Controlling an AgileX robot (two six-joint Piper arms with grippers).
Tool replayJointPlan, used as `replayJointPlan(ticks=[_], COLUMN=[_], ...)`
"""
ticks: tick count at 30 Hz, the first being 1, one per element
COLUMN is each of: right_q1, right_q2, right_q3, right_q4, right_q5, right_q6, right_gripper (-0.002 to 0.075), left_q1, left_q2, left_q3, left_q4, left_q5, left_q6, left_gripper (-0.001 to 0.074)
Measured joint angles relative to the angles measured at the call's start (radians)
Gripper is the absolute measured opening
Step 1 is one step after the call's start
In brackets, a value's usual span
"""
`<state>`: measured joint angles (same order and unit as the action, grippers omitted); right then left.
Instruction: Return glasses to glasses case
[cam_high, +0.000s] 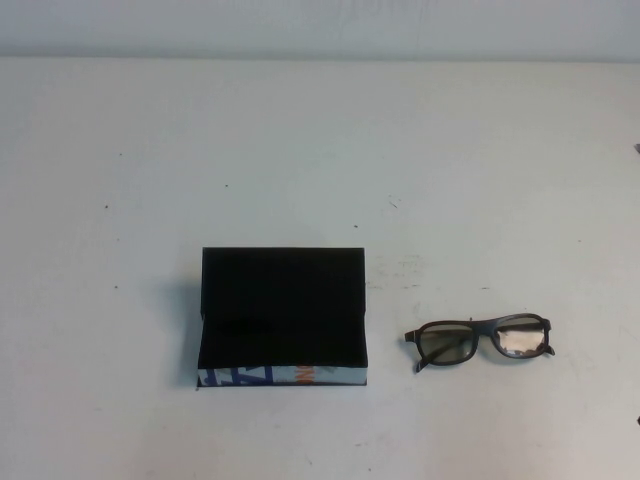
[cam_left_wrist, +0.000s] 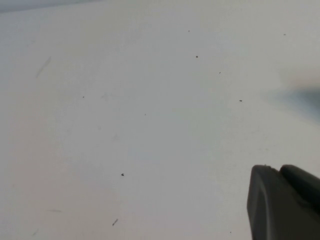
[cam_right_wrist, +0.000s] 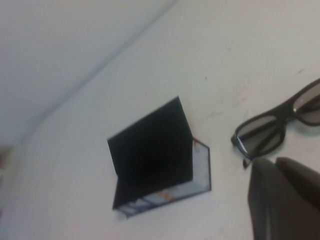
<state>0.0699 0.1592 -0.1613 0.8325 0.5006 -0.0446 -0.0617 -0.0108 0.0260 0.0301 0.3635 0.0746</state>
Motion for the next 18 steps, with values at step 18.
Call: replayJointPlan(ticks=[18], right_q1=[0.051], right_q2=[0.790], right_q3=[-0.530], right_q4=[-0.254], right_q5=[0.295], right_q6=[-0.413], right_gripper=[-0.0012], left_q1=[0.000], left_q2=[0.000], left_q3=[0.000], left_q4=[0.000], left_q5=[0.000], left_q6=[0.000], left_gripper=[-0.0001])
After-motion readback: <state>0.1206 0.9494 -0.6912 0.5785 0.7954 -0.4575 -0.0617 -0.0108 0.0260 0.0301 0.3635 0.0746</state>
